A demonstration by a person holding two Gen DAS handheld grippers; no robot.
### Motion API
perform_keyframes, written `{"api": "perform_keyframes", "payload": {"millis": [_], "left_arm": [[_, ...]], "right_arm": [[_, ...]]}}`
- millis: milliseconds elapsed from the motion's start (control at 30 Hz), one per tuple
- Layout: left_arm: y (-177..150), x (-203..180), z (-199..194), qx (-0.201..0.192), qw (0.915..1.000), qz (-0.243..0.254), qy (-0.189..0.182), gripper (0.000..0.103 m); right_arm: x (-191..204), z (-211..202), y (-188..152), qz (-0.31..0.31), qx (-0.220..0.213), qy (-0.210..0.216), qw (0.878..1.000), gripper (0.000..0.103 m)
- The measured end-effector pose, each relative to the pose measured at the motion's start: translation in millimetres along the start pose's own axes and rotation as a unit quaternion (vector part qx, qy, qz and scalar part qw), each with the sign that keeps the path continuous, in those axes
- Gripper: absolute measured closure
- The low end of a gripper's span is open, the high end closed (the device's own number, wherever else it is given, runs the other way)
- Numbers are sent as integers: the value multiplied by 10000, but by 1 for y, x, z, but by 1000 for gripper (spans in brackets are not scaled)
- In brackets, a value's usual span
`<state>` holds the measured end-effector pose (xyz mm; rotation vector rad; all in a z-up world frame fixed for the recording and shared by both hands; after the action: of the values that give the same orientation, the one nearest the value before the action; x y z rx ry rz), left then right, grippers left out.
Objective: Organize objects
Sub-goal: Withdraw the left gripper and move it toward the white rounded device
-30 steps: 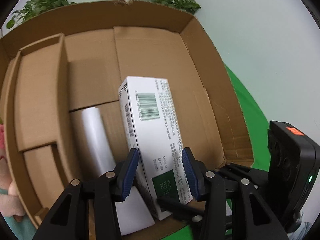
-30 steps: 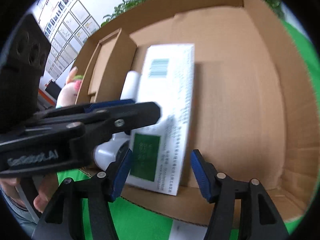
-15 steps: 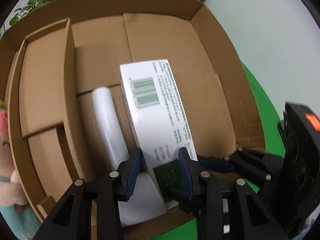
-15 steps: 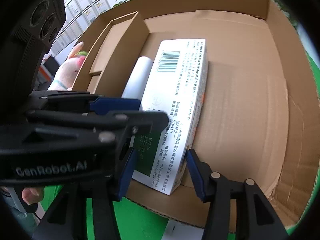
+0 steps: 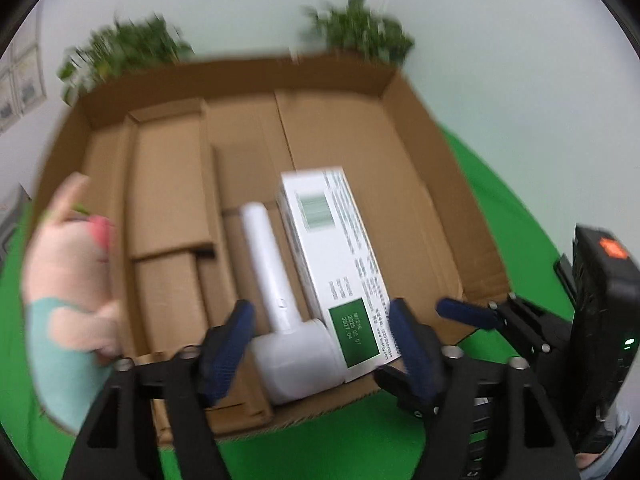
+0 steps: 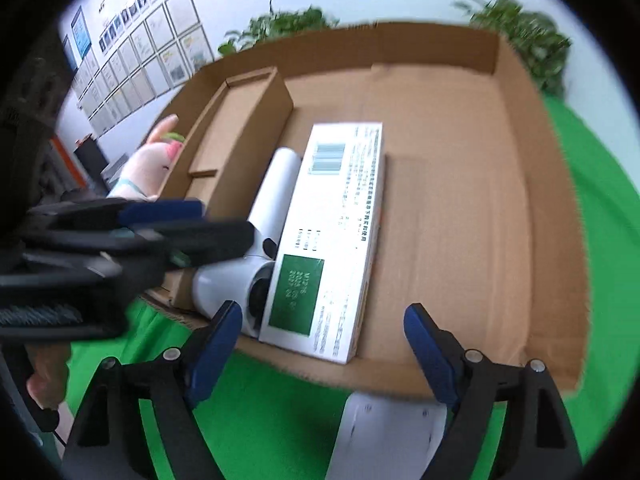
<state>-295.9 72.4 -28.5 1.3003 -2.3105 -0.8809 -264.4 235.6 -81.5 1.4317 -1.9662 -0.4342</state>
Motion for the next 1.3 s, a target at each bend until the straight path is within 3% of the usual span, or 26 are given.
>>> {"api": "perform_keyframes", "payload": {"millis": [100, 200, 333, 500, 767, 1067, 1300], "left_arm": [[-15, -8, -39, -568, 9975, 96, 406, 21], [-35, -11, -72, -957, 9914, 126, 882, 11], [-61, -5, -105, -1270, 9851, -26, 1160, 9], [-83, -3, -132, -1451, 9794, -151, 1396, 9], [-104, -15, -142, -1671, 9682, -441, 1807, 2], [-103, -39, -130, -1512, 9678, -372, 1980, 2], [-97, -46, -124, -1537, 9698, -350, 1861, 2]], "right_arm": [[6, -24, -13, -7, -293, -105, 9995, 18], [22, -21, -14, -30, -491, -145, 9987, 18], [20, -24, -13, 118, -314, -100, 9994, 18], [33, -37, -17, 77, -478, 2, 9988, 18], [43, -71, -46, -79, -1066, -446, 9933, 18], [32, -83, -57, 19, -1162, -682, 9909, 18], [34, -78, -55, -170, -1228, -754, 9894, 18]]}}
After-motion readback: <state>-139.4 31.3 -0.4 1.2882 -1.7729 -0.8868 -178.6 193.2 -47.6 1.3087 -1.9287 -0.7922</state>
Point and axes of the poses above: each gripper's, at about its wrist camera, not at the fingertips, and z roughly the way its jaws point, x to its left, y to its top, the point moved 1 cm from there along z, roughly the way its jaws point, and after that the axes turned 13 degrees about z, right-handed, at the moved point
